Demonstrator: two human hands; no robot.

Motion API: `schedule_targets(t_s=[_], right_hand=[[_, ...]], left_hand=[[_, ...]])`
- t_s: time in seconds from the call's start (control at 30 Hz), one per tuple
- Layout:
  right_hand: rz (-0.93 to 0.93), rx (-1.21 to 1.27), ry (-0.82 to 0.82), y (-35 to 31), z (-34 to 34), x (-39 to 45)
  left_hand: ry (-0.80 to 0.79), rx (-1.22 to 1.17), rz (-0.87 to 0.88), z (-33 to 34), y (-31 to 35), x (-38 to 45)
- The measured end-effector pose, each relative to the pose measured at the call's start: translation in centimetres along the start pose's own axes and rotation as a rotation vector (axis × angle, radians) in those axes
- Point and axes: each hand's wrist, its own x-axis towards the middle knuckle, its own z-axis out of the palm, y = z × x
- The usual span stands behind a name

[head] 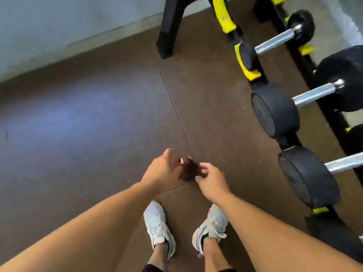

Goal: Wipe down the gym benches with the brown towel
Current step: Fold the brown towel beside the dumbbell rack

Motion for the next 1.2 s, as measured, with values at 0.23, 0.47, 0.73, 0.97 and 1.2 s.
schedule_targets(t_s=[0.23, 0.47, 0.73, 0.97, 1.2], right_hand=[[0.008, 0.035, 0.035, 3.8, 10.5, 11.0], [0.106, -0.248, 0.158, 4.5, 14.1, 14.5], [0.057, -0.39, 0.243, 3.9, 12.0, 2.2], [0.0, 0.137, 0.155, 1.6, 8.2, -20.2], [-0.077, -0.053, -0.321, -2.3, 0.3, -30.4]], left_hand=[[-0.053, -0.016, -0.119, 7.7, -10.0, 6.8], [-0.059, -0.263, -0.339, 11.1, -15.6, 4.8], [-0.104, -0.682, -0.702, 9.6, -15.1, -4.3], [-0.298, -1.382, -0.767, 1.1, -6.1, -16.0], [0.222, -1.132, -0.334, -6.2, -0.5, -27.2]])
